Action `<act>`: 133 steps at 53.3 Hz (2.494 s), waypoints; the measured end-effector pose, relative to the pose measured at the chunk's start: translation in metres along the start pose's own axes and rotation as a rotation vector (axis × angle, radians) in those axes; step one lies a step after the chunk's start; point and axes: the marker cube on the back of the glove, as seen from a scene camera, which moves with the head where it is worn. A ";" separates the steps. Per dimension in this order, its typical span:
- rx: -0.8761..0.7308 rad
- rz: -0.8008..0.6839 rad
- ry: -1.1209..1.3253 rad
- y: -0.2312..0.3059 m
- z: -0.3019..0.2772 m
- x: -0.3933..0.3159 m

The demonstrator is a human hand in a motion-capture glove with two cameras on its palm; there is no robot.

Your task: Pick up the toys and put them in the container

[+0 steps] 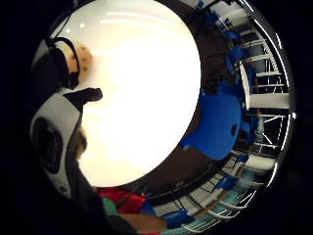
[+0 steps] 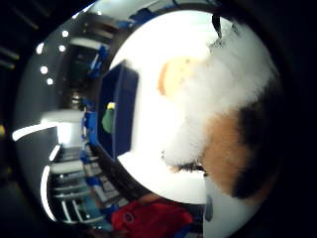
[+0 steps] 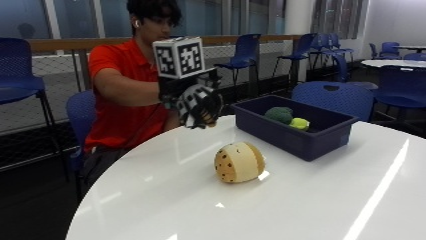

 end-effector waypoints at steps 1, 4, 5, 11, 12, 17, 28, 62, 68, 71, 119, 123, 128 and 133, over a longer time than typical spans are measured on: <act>0.009 -0.014 0.007 -0.004 -0.004 -0.009; 0.030 -0.049 0.030 -0.014 -0.015 -0.037; 0.034 -0.059 0.036 -0.017 -0.018 -0.046; 0.042 -0.105 0.041 -0.032 -0.031 -0.096; 0.043 -0.111 0.039 -0.034 -0.033 -0.104; 0.046 -0.146 0.026 -0.047 -0.043 -0.150; 0.084 -0.215 0.037 -0.058 -0.056 -0.236; -0.015 -0.331 -0.006 -0.057 -0.028 -0.345; -0.054 -0.438 0.045 -0.052 -0.018 -0.334; -0.027 -0.478 0.072 -0.052 -0.015 -0.325; -0.042 0.003 0.105 -0.086 0.037 -0.081; -0.064 0.024 0.098 -0.088 0.050 -0.069; -0.085 0.036 0.104 -0.091 0.064 -0.062; -0.106 0.046 0.100 -0.093 0.076 -0.057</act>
